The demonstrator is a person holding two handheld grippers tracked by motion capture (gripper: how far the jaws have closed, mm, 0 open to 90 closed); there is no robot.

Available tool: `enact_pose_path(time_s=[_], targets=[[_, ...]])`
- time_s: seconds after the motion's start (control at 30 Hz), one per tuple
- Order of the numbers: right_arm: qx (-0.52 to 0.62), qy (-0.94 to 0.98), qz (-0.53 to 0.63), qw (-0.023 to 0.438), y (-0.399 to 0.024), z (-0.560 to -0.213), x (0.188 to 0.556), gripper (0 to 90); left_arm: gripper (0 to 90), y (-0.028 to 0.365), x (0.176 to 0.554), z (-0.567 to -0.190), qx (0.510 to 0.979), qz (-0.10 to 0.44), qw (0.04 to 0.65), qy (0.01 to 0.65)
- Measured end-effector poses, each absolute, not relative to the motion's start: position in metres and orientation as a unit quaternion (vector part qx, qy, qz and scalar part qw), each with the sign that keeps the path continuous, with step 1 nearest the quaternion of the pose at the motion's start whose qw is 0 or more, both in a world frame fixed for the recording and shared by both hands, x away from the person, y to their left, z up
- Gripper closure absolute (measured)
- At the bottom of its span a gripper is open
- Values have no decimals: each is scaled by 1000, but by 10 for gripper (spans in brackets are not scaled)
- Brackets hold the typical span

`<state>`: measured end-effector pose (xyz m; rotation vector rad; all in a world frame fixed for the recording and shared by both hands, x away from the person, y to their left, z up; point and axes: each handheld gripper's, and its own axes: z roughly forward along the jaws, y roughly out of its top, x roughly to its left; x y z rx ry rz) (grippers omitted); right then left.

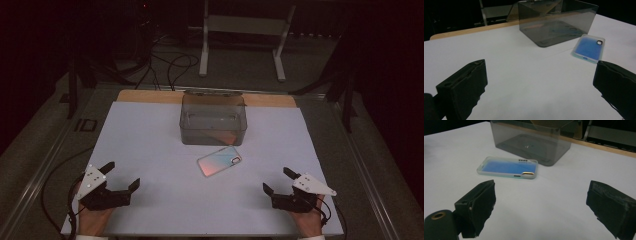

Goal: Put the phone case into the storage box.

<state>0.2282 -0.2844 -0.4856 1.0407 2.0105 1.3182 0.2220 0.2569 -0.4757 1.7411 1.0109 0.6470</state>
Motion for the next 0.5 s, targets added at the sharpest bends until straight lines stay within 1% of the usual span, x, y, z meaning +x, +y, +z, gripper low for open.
enact_pose_path(time_s=[0.27,0.5], targets=[[381,746,483,255,-282,-488,229,89,2,257,223,-478,713,257,498,422],[380,748,480,256,-282,-489,229,90,3,257,223,-472,710,266,497,422]])
